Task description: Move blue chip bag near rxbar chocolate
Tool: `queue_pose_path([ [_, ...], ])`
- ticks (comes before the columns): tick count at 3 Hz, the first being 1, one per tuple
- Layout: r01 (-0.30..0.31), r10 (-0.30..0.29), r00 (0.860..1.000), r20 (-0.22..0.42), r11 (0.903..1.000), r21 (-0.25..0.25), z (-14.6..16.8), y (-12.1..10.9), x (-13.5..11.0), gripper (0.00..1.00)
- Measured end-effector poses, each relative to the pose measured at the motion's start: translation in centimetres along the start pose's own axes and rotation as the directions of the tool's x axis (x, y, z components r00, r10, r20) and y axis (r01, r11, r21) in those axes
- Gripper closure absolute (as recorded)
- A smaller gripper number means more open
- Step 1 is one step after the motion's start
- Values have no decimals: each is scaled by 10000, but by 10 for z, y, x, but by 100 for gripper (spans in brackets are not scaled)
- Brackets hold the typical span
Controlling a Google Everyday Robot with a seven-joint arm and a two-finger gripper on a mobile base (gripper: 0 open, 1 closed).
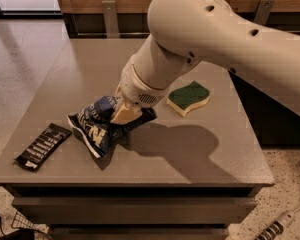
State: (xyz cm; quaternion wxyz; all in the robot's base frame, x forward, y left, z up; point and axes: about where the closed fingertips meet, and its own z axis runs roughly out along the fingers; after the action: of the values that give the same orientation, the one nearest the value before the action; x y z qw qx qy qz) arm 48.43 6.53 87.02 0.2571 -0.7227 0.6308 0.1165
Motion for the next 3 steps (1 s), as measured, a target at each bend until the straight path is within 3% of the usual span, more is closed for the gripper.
queue_pose_path([
  [1, 37, -37, 10000, -13, 10000, 3, 0, 1, -1, 53],
  [3, 96, -96, 9999, -33, 9999, 49, -3, 2, -4, 7],
])
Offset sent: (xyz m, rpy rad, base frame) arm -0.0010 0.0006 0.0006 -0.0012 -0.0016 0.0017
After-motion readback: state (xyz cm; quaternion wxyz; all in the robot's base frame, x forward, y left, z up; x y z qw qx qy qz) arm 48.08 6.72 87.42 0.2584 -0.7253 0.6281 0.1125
